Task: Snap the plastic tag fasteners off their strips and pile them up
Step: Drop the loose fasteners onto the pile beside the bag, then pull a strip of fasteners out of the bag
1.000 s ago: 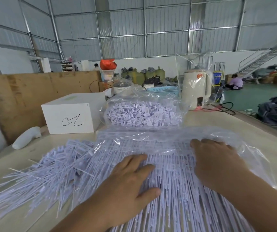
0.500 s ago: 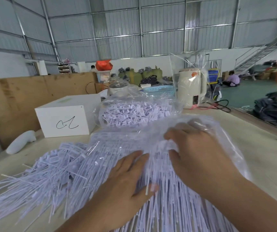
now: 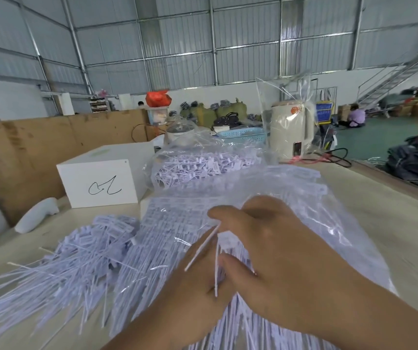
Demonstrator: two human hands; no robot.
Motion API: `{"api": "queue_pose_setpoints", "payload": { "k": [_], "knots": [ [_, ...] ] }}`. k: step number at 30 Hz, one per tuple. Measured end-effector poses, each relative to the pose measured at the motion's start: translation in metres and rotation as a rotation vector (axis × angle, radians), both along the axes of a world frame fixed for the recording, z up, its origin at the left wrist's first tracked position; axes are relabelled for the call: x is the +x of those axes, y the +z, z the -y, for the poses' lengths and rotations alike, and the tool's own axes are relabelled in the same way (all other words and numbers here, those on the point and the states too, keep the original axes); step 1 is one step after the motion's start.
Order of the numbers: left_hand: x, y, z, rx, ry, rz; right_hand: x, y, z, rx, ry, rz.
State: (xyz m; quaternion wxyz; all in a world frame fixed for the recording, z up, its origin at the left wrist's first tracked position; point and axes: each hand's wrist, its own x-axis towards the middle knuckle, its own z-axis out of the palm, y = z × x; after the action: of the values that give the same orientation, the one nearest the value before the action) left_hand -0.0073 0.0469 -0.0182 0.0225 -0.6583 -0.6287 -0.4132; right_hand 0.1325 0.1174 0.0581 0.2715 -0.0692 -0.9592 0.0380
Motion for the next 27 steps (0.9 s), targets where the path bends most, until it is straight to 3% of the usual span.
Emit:
{"api": "queue_pose_setpoints", "payload": {
  "k": [6,10,12,15,19,24,27],
  "knots": [
    [0.009,0.0,-0.006,-0.181,-0.029,0.172,-0.007,-0.003,-0.008,0.16,-0.247,0.126],
    [0.005,-0.001,0.0,-0.26,0.059,-0.13,-0.002,-0.003,-0.025,0.17,-0.433,-0.145],
    [-0.001,0.006,0.006,-0.187,0.09,-0.102,-0.001,-0.006,-0.034,0.2,-0.495,-0.245],
    [-0.013,0.011,0.016,-0.084,0.145,-0.005,-0.002,-0.006,-0.035,0.242,-0.424,-0.307],
    [-0.018,0.016,0.02,0.085,0.221,0.023,-0.005,-0.007,-0.025,0.342,-0.144,-0.348],
    [-0.01,0.027,0.023,0.182,0.035,0.001,-0.006,-0.01,-0.012,0.365,0.055,-0.339],
    [-0.01,0.033,0.023,0.209,0.076,-0.039,-0.007,-0.011,-0.012,0.335,0.091,-0.334]
  ]
}}
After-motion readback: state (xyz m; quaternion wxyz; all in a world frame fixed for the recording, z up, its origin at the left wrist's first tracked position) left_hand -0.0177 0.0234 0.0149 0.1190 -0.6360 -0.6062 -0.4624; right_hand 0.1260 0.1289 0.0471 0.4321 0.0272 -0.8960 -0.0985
